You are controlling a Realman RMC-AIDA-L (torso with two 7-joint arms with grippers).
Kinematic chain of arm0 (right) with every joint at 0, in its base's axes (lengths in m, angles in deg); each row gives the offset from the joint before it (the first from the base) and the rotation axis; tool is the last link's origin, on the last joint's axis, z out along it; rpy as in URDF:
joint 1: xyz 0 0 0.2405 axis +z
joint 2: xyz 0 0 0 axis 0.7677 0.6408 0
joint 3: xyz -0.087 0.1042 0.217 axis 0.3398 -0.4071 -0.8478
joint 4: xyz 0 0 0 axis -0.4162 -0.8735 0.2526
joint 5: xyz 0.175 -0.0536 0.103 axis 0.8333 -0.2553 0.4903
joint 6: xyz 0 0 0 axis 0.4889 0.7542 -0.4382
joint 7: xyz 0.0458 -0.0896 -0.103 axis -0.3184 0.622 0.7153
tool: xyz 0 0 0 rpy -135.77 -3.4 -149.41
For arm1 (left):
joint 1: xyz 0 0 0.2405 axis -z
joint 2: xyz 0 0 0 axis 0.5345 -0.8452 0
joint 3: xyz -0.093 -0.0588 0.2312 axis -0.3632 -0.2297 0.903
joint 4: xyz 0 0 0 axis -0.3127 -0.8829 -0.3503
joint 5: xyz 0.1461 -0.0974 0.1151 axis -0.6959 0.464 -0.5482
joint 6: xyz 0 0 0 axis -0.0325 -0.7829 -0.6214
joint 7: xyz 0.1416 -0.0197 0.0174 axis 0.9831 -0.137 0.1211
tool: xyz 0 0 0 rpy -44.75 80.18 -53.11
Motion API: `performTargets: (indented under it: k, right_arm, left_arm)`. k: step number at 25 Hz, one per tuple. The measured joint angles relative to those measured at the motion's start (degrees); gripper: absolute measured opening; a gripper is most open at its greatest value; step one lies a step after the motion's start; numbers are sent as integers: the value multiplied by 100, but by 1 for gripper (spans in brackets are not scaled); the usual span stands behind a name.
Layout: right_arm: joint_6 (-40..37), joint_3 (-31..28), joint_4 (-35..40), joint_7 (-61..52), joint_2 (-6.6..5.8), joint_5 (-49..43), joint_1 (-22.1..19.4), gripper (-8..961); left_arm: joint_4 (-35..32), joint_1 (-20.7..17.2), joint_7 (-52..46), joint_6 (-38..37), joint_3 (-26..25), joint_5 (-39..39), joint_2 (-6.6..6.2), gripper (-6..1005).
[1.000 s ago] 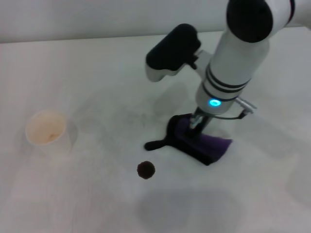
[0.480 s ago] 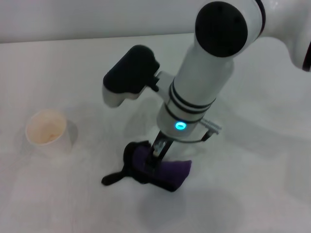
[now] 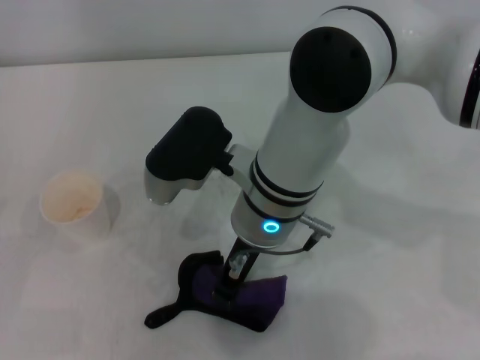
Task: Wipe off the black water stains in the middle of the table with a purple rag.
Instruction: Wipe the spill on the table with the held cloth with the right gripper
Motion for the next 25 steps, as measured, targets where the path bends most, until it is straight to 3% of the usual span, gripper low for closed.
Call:
performTargets:
  k: [17,25]
  right_arm:
    - [0,-3,14,37,1,60,13,95]
    - [-385,3,429,-82,1,-248,335,95]
  left_arm:
    - [0,31,0,0,-37,-84,-1,887]
    - [-8,37,0,-57,-35,-84,3,887]
